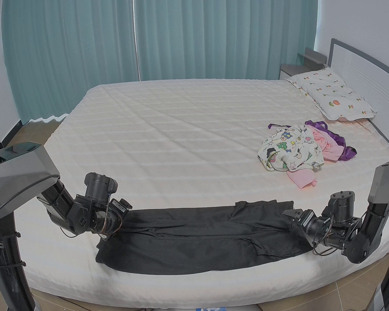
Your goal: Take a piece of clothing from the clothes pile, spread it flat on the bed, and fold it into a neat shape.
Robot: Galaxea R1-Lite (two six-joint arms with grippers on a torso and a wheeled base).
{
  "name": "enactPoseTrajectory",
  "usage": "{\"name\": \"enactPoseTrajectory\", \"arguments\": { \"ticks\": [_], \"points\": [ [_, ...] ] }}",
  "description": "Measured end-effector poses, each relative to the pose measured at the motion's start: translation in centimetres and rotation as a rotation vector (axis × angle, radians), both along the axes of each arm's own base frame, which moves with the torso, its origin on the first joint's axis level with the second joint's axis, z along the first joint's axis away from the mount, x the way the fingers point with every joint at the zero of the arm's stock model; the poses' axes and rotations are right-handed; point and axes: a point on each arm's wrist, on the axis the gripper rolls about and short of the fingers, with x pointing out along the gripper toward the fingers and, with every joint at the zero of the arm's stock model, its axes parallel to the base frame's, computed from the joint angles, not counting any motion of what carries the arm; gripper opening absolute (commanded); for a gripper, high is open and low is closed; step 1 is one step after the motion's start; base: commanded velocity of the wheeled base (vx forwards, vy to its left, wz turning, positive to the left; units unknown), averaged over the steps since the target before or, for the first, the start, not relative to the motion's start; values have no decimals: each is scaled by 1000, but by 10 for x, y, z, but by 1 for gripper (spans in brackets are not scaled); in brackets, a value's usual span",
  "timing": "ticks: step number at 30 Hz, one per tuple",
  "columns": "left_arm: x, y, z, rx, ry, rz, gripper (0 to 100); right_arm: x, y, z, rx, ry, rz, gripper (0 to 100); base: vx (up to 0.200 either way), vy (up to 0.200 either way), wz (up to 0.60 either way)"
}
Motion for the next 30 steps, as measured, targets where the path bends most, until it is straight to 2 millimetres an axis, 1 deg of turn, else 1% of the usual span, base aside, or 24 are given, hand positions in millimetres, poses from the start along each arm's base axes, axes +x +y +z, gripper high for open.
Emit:
{"name": "enactPoseTrajectory", "arguments": {
  "ticks": [3,4,8,15,23,30],
  "points": [
    [0,4,-2,13,11,15,100,0,1,-2,-1,8,1,100,0,0,0],
    [0,6,-3,18,20,23,0,0,1,-3,-2,11,4,100,0,0,0],
    [0,12,-2,23,31,42,0,0,3,-4,19,20,-6,100,0,0,0],
    [-3,15,3,31,59,48,0,2,9,-3,37,16,0,100,0,0,0],
    [-2,16,15,32,18,59,0,11,13,-1,108,18,-48,100,0,0,0],
    [-2,16,22,30,-8,65,0,21,25,-5,102,39,-70,100,0,0,0]
  ]
}}
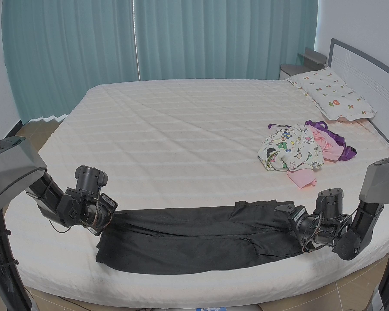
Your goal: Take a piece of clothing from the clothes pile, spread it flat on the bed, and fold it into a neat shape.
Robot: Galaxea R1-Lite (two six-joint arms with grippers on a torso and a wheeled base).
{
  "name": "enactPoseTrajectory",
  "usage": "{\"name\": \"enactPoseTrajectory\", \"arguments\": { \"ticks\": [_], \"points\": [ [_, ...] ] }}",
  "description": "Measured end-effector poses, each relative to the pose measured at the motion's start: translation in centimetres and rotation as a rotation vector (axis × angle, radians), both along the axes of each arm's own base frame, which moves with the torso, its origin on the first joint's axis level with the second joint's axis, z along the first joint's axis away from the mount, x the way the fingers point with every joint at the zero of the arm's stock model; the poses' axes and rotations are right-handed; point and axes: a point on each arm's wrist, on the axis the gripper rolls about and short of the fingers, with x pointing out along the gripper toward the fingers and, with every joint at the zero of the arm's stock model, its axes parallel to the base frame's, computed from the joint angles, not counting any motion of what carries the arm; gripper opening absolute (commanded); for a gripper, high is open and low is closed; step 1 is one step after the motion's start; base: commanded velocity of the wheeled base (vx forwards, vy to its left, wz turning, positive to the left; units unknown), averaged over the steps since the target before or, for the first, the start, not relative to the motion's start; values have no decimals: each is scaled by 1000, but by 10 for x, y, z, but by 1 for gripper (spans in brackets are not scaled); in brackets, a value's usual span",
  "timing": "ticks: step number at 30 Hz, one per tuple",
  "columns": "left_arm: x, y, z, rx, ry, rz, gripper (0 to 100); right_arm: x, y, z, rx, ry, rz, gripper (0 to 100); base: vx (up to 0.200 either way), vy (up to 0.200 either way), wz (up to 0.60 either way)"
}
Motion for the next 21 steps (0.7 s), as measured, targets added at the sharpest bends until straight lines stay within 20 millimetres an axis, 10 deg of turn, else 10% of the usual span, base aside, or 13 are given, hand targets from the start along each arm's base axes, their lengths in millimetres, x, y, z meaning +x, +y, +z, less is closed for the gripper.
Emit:
{"name": "enactPoseTrajectory", "arguments": {
  "ticks": [10,11,21],
  "points": [
    [0,-1,3,-5,-11,3,0,17,16,-8,-20,58,3,100,0,0,0],
    [0,-1,4,-6,-11,3,0,19,17,-8,-20,58,4,0,0,0,0],
    [0,0,4,-5,-11,5,0,25,17,-9,-20,55,-2,0,0,0,0]
  ]
}}
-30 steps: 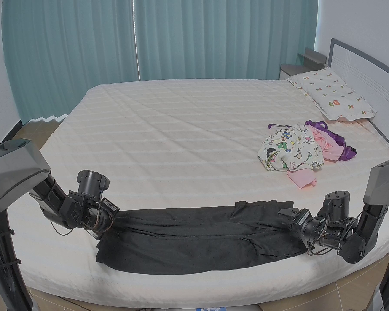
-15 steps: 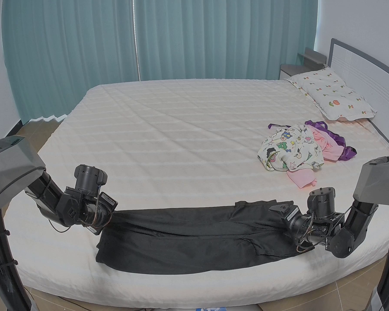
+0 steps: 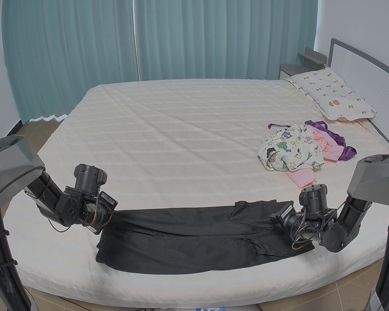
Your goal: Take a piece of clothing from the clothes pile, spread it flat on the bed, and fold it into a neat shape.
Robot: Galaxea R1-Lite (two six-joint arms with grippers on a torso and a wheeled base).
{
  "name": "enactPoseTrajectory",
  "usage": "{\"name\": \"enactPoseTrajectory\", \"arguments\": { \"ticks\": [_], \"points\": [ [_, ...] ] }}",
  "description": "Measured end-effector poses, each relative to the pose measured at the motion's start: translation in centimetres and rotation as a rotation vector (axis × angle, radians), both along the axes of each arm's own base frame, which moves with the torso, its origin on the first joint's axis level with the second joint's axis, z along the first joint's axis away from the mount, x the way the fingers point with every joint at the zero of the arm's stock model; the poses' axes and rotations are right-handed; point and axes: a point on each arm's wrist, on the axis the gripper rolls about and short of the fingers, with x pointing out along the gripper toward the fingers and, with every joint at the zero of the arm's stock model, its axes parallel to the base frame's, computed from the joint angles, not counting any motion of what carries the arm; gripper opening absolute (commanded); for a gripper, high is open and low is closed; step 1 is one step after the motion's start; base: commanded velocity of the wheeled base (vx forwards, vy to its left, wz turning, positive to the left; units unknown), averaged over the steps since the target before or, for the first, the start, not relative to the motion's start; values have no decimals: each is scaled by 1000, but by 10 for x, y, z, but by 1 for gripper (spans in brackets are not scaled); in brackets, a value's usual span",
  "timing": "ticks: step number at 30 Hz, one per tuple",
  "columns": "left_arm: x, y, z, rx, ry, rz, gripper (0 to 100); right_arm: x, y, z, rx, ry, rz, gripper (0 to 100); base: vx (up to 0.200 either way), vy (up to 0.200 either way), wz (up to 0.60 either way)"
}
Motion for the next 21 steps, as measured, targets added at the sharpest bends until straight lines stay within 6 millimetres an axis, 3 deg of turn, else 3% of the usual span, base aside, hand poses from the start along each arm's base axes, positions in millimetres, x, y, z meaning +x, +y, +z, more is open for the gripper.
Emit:
{"name": "enactPoseTrajectory", "arguments": {
  "ticks": [8,21],
  "points": [
    [1,1,1,-1,-7,3,0,2,-3,3,6,-13,-10,0,0,0,0],
    [11,9,8,-27,-95,27,0,21,-15,28,43,-132,-59,0,0,0,0]
  ]
}}
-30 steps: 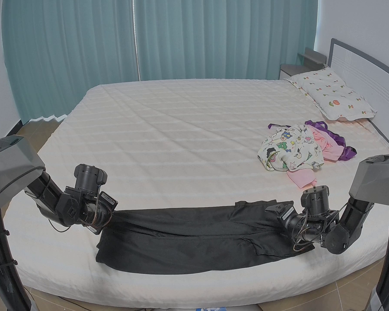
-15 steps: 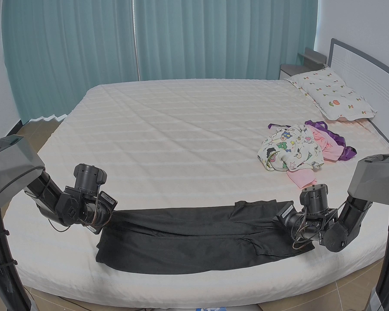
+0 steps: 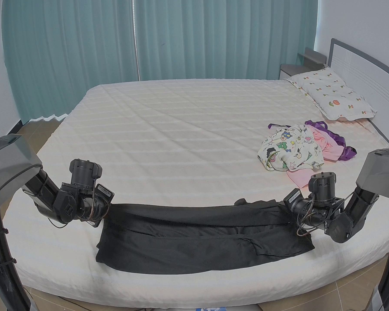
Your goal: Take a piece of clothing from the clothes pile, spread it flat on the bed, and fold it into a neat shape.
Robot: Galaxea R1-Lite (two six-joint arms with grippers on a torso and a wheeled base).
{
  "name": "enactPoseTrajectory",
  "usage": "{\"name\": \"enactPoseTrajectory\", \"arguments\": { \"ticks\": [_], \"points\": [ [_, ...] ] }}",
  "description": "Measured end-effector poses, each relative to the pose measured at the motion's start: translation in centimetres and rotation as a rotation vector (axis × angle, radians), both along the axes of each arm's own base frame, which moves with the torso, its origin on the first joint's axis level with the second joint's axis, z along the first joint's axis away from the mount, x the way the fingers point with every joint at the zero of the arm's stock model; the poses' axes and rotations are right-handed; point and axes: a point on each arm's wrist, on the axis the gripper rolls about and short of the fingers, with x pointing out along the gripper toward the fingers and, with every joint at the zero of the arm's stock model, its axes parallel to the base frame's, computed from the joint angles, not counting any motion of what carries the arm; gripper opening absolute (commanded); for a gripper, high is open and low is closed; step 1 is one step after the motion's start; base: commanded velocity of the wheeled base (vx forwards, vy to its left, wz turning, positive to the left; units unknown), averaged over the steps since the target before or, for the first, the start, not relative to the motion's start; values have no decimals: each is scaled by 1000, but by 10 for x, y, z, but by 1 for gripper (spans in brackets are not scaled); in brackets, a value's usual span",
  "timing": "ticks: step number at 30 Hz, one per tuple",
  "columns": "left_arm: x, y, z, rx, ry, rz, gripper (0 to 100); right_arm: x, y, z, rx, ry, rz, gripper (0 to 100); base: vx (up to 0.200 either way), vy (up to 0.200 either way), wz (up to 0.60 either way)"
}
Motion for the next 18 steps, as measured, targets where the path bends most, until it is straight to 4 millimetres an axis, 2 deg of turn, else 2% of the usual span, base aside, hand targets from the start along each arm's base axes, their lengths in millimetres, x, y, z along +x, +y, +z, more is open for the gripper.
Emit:
{"name": "enactPoseTrajectory", "arguments": {
  "ticks": [11,18],
  "points": [
    [22,3,11,-43,-130,30,0,30,0,18,43,-172,-26,0,0,0,0],
    [31,3,15,-94,-256,27,0,36,-4,20,59,-303,-69,0,0,0,0]
  ]
}}
